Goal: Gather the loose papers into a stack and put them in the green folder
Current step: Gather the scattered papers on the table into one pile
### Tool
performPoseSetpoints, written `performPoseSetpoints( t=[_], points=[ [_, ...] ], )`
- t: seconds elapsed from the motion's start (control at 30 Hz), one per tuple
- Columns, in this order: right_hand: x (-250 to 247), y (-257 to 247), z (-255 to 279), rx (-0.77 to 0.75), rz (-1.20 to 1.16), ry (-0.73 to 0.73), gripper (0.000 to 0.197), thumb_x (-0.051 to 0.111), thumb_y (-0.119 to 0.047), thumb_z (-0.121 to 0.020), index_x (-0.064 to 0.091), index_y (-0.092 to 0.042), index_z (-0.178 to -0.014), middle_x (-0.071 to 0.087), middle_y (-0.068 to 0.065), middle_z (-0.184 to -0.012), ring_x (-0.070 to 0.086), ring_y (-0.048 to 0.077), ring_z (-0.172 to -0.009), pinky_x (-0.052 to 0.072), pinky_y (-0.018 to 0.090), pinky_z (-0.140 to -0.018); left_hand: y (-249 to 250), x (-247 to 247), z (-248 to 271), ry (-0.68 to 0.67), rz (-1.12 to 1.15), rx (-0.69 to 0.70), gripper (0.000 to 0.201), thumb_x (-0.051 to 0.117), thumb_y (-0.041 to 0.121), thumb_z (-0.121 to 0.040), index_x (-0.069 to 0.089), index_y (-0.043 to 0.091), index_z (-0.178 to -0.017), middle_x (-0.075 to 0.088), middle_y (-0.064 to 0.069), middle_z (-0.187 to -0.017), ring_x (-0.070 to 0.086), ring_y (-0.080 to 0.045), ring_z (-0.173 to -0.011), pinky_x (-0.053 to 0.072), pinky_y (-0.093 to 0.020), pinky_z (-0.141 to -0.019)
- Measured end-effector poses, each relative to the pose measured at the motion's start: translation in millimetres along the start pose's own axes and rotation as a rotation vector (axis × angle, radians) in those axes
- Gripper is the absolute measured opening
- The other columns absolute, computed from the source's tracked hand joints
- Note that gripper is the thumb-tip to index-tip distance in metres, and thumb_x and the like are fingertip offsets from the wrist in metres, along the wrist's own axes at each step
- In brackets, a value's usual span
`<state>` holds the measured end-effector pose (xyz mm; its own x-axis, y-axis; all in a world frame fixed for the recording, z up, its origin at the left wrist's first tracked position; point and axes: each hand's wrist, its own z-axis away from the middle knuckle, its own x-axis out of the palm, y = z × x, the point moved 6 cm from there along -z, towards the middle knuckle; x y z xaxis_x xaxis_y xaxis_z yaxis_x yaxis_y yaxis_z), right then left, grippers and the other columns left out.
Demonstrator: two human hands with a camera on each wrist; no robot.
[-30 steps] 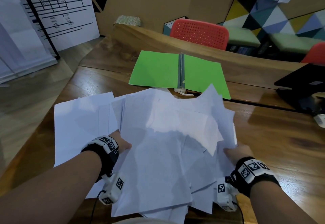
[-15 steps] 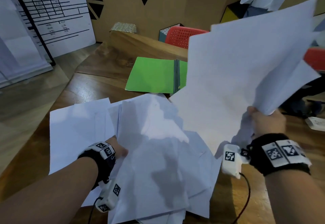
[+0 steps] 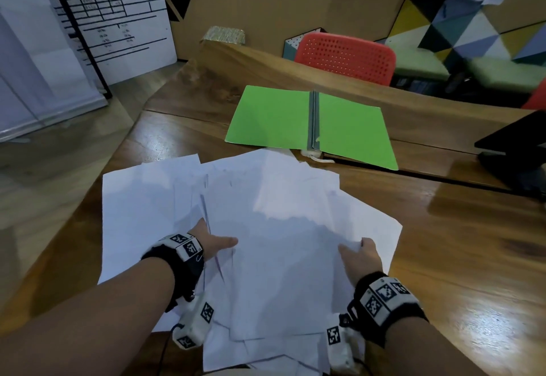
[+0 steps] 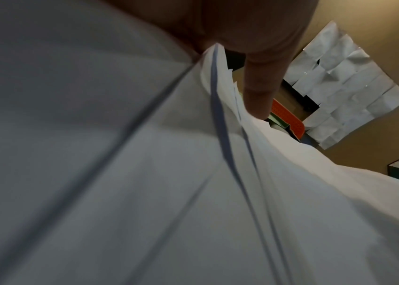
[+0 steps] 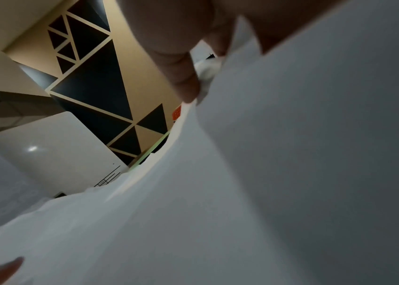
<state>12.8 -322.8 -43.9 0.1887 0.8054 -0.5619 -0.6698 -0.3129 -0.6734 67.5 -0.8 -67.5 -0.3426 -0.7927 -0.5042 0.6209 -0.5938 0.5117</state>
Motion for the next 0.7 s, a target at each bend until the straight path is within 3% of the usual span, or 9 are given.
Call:
performPoseSetpoints(
  t=[0.07, 0.2, 0.3, 0.4, 0.47, 0.53, 0.6, 0.63, 0.7],
  points=[
    [11.9, -0.3, 1.1, -0.01, 0.076, -0.061, 0.047, 0.05, -0.019, -0.091, 0.038, -0.002, -0.134, 0.052, 0.016, -0.128, 0.051, 0.033, -0.115, 0.041, 0.033, -0.09, -3.2, -0.6, -6.2, -0.001, 0.024, 0.013, 0.098, 0.076, 0.032, -0.072, 0.017, 0.009, -0.146, 0.035, -0.014, -0.15, 0.04, -0.031, -0.134, 0.035, -0.04, -0.111],
    [30.1, 3.0, 6.2, -0.01, 0.157, -0.227, 0.045, 0.059, -0.022, -0.086, 0.049, -0.002, -0.125, 0.057, 0.017, -0.126, 0.056, 0.029, -0.105, 0.046, 0.033, -0.083, -3.9, -1.5, -8.4, 0.033, 0.02, 0.039, 0.077, 0.078, 0.022, -0.07, 0.039, 0.009, -0.134, 0.055, -0.013, -0.133, 0.054, -0.032, -0.119, 0.044, -0.038, -0.099],
    [13.2, 5.8, -0.3, 0.031, 0.091, -0.118, 0.042, 0.061, -0.032, -0.082, 0.054, -0.004, -0.112, 0.06, 0.017, -0.117, 0.059, 0.034, -0.105, 0.05, 0.045, -0.091, -2.6, -0.9, -7.3, 0.011, 0.052, 0.055, 0.081, 0.08, 0.023, -0.065, 0.04, 0.01, -0.134, 0.056, -0.012, -0.131, 0.055, -0.031, -0.117, 0.044, -0.037, -0.097],
    [-3.6, 9.4, -5.9, 0.039, 0.049, -0.029, 0.016, 0.055, -0.025, -0.084, 0.058, -0.011, -0.09, 0.061, 0.011, -0.094, 0.06, 0.033, -0.089, 0.053, 0.044, -0.084, -5.9, -1.4, -12.4, 0.012, 0.045, 0.05, 0.096, 0.083, 0.034, -0.051, 0.041, 0.011, -0.134, 0.057, -0.01, -0.13, 0.056, -0.03, -0.116, 0.044, -0.039, -0.1],
    [-10.7, 9.9, -7.9, 0.019, 0.066, 0.011, 0.01, 0.051, -0.022, -0.084, 0.058, -0.015, -0.082, 0.061, 0.011, -0.088, 0.06, 0.034, -0.086, 0.054, 0.045, -0.082, -6.3, -1.5, -14.0, 0.017, 0.039, 0.037, 0.086, 0.082, 0.028, -0.062, 0.04, 0.009, -0.135, 0.056, -0.012, -0.131, 0.055, -0.031, -0.117, 0.044, -0.039, -0.099],
    [-18.6, 10.4, -11.2, 0.009, 0.046, 0.084, 0.015, 0.046, -0.021, -0.086, 0.058, -0.012, -0.089, 0.061, 0.014, -0.087, 0.06, 0.035, -0.085, 0.052, 0.04, -0.078, -5.8, -1.5, -14.6, 0.018, 0.04, 0.039, 0.081, 0.081, 0.024, -0.065, 0.042, 0.008, -0.134, 0.056, -0.013, -0.131, 0.055, -0.031, -0.118, 0.044, -0.039, -0.1],
    [-20.7, 10.7, -10.5, -0.001, 0.057, 0.119, 0.017, 0.046, -0.02, -0.089, 0.057, -0.01, -0.096, 0.059, 0.014, -0.088, 0.058, 0.031, -0.082, 0.047, 0.033, -0.073, -5.3, -1.9, -14.2, 0.017, 0.032, 0.036, 0.09, 0.082, 0.031, -0.059, 0.041, 0.007, -0.135, 0.056, -0.013, -0.132, 0.054, -0.031, -0.119, 0.043, -0.042, -0.103],
    [-15.3, 9.1, -9.3, -0.028, 0.092, 0.074, 0.015, 0.048, -0.018, -0.089, 0.058, -0.008, -0.093, 0.058, 0.012, -0.086, 0.056, 0.028, -0.079, 0.044, 0.03, -0.07, -4.8, -2.0, -13.5, 0.017, 0.026, 0.033, 0.095, 0.081, 0.034, -0.055, 0.039, 0.007, -0.136, 0.055, -0.013, -0.133, 0.054, -0.031, -0.119, 0.043, -0.042, -0.103],
    [5.6, 8.1, -4.3, -0.09, 0.218, -0.132, 0.016, 0.05, -0.01, -0.087, 0.054, -0.008, -0.072, 0.055, 0.01, -0.069, 0.052, 0.024, -0.061, 0.041, 0.027, -0.057, -4.1, -2.0, -12.8, 0.017, 0.02, 0.02, 0.091, 0.08, 0.033, -0.062, 0.037, 0.006, -0.137, 0.053, -0.013, -0.135, 0.052, -0.032, -0.121, 0.042, -0.039, -0.102]
  ],
)
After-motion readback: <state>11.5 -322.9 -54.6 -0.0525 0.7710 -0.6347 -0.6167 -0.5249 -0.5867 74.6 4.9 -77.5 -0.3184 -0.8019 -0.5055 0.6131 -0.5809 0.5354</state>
